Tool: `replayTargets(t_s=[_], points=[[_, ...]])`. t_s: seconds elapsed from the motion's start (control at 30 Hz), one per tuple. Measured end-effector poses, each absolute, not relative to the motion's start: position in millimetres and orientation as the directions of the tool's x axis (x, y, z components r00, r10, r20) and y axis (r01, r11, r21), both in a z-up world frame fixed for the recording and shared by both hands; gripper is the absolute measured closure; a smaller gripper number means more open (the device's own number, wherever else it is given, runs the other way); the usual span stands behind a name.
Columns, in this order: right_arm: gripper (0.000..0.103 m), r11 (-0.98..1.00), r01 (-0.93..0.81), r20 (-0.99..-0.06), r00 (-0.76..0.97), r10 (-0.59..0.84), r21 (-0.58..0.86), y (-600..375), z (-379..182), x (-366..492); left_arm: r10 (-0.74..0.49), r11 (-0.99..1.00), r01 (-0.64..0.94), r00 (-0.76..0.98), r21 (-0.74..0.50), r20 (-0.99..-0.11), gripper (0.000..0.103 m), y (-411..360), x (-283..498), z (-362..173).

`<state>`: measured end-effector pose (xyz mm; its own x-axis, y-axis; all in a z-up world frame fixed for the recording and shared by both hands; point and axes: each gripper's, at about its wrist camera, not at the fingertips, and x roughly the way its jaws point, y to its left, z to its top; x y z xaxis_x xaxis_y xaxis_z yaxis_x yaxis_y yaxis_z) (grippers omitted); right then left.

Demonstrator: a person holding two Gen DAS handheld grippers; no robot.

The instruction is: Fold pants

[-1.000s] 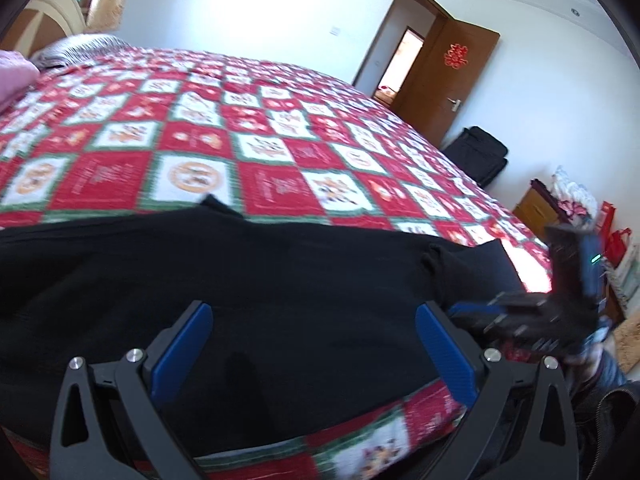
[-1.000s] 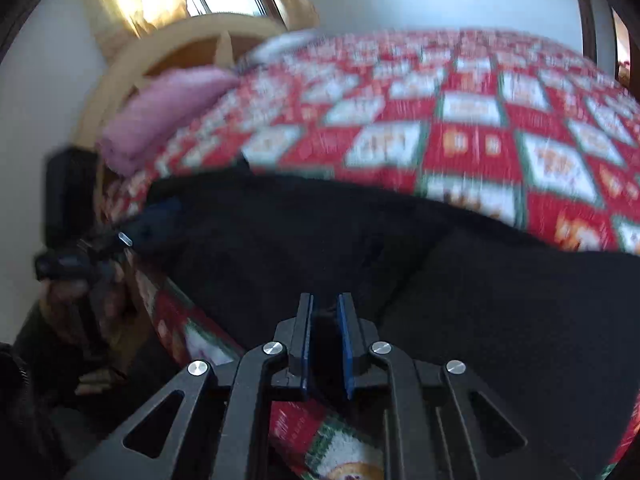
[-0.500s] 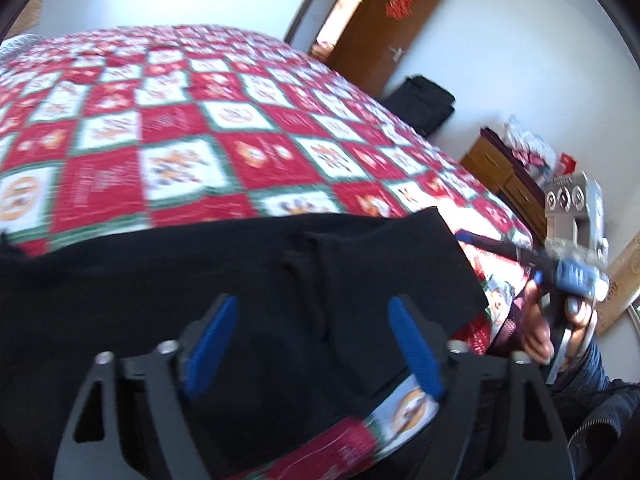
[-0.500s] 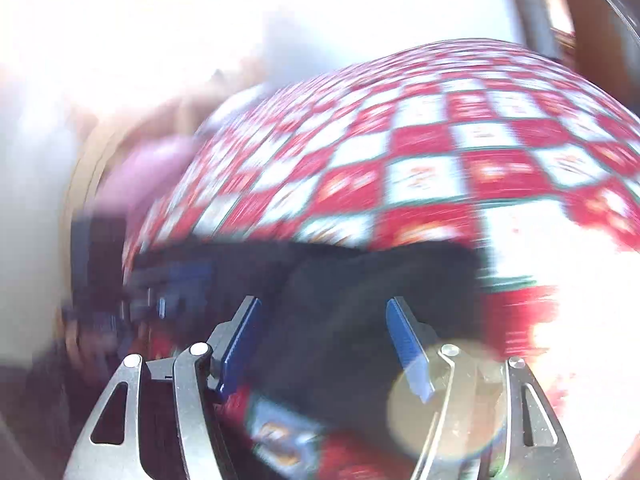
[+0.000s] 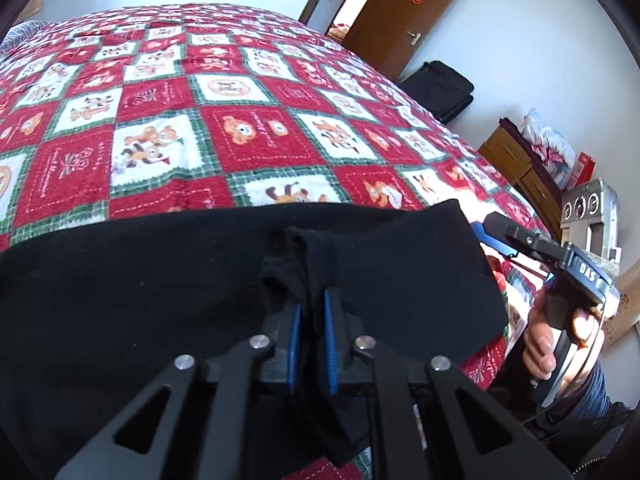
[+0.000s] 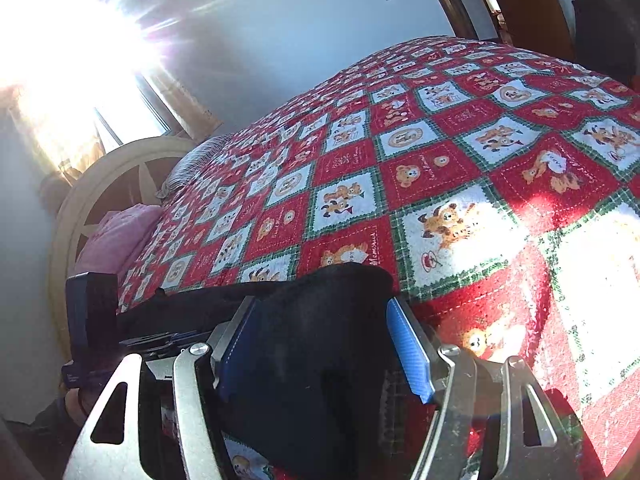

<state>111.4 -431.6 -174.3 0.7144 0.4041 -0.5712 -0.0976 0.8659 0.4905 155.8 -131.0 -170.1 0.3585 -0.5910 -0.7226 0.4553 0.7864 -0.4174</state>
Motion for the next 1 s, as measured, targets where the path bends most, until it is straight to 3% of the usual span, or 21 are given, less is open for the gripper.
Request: replayTargets(t_s=[0.3, 0.8, 1.0], points=[[0.036, 0.863, -0.049, -0.547, 0.756, 0.361, 0.503, -445.7, -171.5, 108.9, -0.601, 0.790, 0.461, 0.455, -0.404, -0.657, 0.095, -102.0, 159.2, -127.9], [0.036, 0.891, -0.093, -0.572, 0.736, 0.361, 0.443, -426.4, -176.6, 108.7, -0.539, 0.842, 0.309, 0.458, -0.442, -0.707, 0.095, -55.8, 171.6, -146.2], [0.036, 0.864, -0.316, -0.524, 0.696, 0.492, 0.391, -386.0, -158.8, 94.1, -0.525, 0.851, 0.269, 0.428, -0.451, -0.736, 0.093, -53.3, 173.1, -168.3]])
